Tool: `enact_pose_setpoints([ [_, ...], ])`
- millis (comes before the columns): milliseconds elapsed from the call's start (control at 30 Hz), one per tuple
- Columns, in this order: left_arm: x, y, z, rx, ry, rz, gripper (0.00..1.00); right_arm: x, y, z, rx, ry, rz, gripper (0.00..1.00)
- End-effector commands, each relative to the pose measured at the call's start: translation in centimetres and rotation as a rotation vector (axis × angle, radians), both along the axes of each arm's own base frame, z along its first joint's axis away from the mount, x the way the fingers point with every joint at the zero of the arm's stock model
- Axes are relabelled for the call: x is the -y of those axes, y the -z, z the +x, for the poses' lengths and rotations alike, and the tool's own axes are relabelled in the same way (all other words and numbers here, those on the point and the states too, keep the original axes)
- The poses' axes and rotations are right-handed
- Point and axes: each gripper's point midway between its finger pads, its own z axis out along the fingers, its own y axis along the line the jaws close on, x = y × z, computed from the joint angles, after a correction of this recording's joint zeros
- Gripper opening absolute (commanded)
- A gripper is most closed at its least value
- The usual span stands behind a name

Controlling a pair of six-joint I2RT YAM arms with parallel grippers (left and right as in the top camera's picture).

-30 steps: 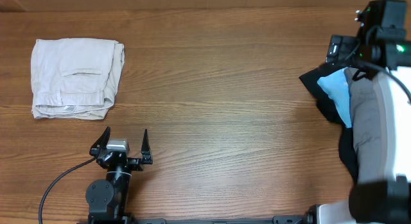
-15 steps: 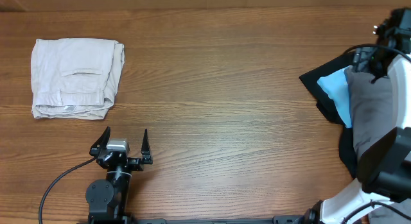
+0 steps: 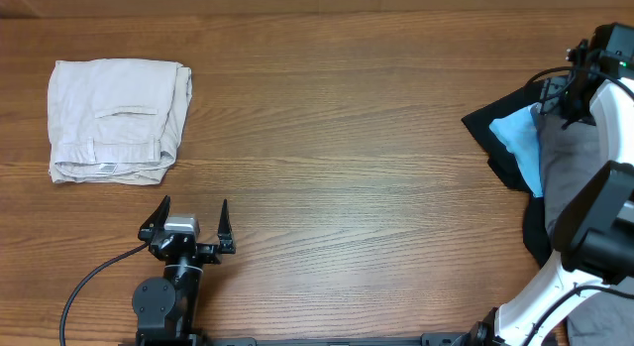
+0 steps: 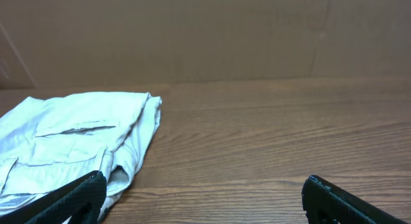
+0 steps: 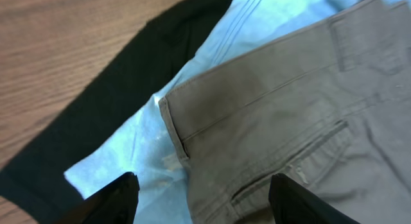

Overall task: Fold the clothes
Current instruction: 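Reach the right gripper over the pile and grasp the grey shorts' waistband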

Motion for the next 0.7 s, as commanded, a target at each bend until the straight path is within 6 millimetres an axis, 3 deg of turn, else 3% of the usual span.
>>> enact_pose_setpoints([
  [0,0.0,0.0,0.0,0.009,0.0,0.019,1.0,-0.1,1.0,0.7,-0.006,-0.013,0.01,0.69],
  [433,0.0,0.0,0.0,0.009,0.0,0.019,1.0,-0.5,5.3,-0.2,-0.106,-0.012,0.048,0.71],
  [667,0.0,0.0,0.0,0.009,0.0,0.019,1.0,-0.2,6.1,0.3,-0.09,-0.012,0.041,0.7],
])
